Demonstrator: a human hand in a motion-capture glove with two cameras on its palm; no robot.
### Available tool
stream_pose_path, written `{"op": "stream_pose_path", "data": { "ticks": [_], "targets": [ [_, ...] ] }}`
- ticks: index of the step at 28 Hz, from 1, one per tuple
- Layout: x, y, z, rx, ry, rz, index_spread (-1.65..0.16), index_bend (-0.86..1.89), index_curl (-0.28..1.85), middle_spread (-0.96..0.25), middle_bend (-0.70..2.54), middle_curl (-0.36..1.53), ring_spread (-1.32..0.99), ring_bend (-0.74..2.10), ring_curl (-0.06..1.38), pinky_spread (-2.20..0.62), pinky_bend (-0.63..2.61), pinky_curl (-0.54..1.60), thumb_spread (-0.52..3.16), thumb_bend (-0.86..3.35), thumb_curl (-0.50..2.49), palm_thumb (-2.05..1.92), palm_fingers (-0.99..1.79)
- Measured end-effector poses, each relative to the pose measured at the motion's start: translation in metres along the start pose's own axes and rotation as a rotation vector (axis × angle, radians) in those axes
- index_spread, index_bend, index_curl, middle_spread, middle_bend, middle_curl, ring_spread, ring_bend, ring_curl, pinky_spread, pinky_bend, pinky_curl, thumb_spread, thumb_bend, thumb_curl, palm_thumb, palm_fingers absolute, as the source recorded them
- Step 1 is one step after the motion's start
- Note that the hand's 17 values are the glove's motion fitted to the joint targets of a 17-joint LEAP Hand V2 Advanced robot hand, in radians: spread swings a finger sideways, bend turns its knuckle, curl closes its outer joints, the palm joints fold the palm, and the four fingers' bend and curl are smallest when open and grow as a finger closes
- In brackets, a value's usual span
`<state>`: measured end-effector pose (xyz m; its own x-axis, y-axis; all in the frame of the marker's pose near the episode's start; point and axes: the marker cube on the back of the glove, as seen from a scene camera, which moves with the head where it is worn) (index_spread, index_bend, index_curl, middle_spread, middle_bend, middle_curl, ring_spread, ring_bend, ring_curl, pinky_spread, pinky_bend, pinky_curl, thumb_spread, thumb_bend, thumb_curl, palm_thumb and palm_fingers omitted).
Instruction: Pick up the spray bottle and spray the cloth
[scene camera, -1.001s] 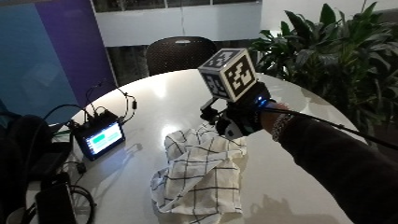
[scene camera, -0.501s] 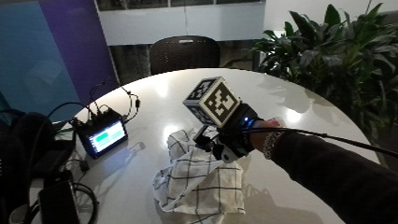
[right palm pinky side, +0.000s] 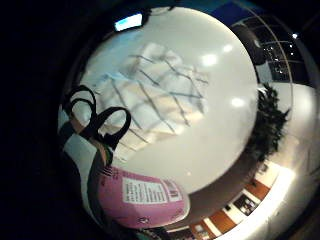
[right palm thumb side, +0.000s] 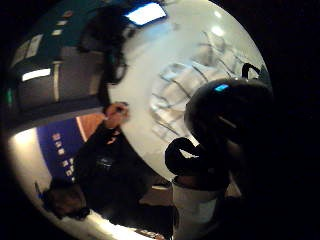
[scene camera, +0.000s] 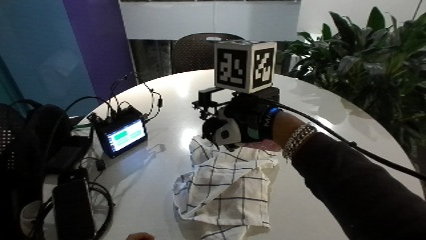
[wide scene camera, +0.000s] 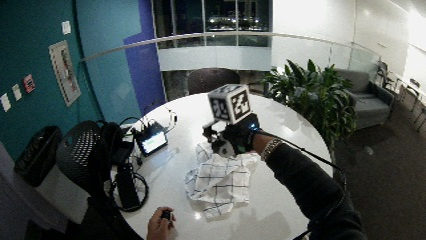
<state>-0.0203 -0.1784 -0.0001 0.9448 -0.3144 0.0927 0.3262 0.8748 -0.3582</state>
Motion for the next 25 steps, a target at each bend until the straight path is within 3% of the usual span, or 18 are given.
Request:
{"op": "stream_pose_path", "data": {
  "ticks": [9, 16, 21, 25],
  "targets": [
    [-0.059, -0.01, -0.016, 0.283, -0.447, -0.271, -0.29, 0.35, 0.67, -0.2, 0.63, 0.53, -0.16, 0.7, 0.46, -0.3, 0.46, 0.41, 0.58, -0.01, 0.99, 0.8, 1.38],
    [-0.085, -0.034, 0.031, 0.6, -0.849, -0.429, -0.29, 0.36, 0.68, -0.2, 0.63, 0.53, -0.16, 0.67, 0.46, -0.29, 0.47, 0.41, 0.58, -0.02, 1.0, 0.8, 1.37],
    [-0.108, -0.039, 0.073, 0.737, -1.007, -0.4, -0.29, 0.36, 0.68, -0.2, 0.63, 0.53, -0.15, 0.67, 0.46, -0.29, 0.47, 0.41, 0.58, -0.02, 1.01, 0.81, 1.37],
    [-0.116, -0.045, 0.096, 0.743, -1.077, -0.299, -0.29, 0.35, 0.68, -0.2, 0.62, 0.53, -0.15, 0.68, 0.46, -0.29, 0.46, 0.41, 0.58, -0.02, 1.02, 0.81, 1.38]
  ]
}}
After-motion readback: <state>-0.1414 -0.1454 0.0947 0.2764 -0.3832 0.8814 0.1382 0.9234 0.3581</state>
